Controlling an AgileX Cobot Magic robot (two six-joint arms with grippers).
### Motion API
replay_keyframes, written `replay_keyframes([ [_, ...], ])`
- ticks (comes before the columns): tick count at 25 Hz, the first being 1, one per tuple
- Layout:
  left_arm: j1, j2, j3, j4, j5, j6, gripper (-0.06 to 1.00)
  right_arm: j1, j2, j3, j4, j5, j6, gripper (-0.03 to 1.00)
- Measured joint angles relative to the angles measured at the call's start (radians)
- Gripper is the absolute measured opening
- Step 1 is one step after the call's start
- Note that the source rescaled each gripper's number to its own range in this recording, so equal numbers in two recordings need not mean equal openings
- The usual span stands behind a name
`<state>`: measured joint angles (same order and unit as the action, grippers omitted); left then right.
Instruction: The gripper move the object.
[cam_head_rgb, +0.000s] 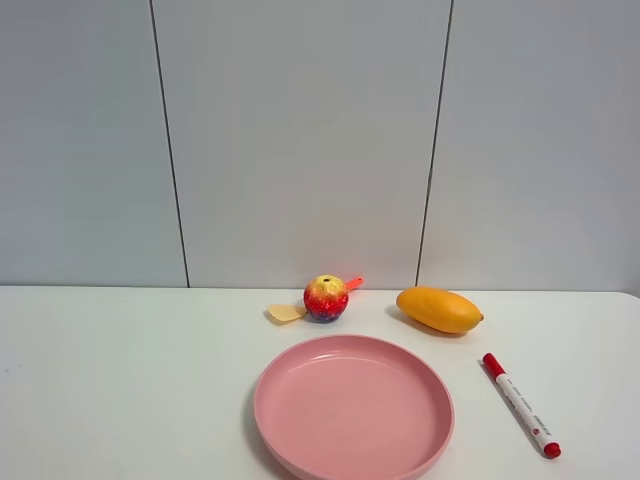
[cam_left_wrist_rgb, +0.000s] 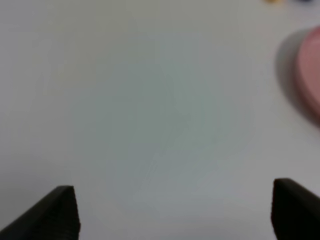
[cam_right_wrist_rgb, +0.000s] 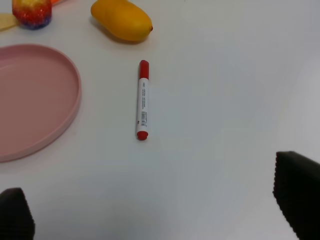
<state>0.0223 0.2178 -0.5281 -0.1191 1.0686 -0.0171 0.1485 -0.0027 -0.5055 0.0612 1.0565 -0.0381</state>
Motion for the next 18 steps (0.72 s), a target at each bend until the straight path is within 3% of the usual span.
replay_keyframes([
  [4,0.0,-0.013,0.018,0.08,-0.009,0.031,0.41,0.0,0.0,0.0,0.0,0.0,0.0,1.0],
  [18,0.031,-0.219,0.019,0.091,-0.011,0.028,0.41,0.0,0.0,0.0,0.0,0.0,0.0,1.0],
])
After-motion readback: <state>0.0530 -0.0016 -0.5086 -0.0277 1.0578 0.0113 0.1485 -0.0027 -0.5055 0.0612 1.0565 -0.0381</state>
